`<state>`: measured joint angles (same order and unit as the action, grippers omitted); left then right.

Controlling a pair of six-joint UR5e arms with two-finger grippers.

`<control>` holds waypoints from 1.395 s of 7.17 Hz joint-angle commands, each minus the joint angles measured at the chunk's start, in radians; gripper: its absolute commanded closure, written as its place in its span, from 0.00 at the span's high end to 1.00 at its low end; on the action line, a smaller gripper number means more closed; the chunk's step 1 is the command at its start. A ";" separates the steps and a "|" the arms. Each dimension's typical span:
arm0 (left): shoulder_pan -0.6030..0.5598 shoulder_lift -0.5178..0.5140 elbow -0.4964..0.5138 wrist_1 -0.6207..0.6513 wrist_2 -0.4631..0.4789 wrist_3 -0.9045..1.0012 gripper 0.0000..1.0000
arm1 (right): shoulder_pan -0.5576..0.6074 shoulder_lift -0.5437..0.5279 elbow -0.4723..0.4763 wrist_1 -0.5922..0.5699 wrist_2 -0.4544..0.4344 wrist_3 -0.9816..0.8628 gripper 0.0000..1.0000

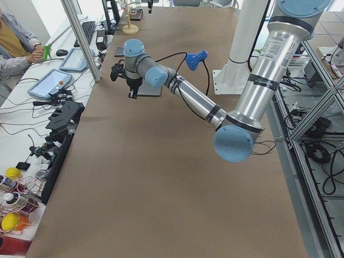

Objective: Close laptop

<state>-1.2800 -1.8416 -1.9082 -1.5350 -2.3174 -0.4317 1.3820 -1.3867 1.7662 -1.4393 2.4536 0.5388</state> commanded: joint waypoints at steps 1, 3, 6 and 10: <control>-0.198 0.212 -0.052 0.079 -0.013 0.370 0.00 | 0.124 -0.214 0.050 -0.062 -0.005 -0.324 0.00; -0.260 0.324 0.015 0.088 -0.013 0.412 0.00 | 0.193 -0.204 0.038 -0.348 -0.170 -0.703 0.00; -0.332 0.302 0.118 0.261 -0.011 0.591 0.00 | 0.200 -0.147 0.027 -0.478 -0.196 -0.819 0.00; -0.355 0.272 0.066 0.287 -0.002 0.587 0.98 | 0.198 -0.146 -0.013 -0.466 -0.183 -0.818 0.99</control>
<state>-1.6340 -1.5665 -1.8165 -1.2346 -2.3269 0.1647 1.5803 -1.5327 1.7571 -1.9116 2.2687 -0.2806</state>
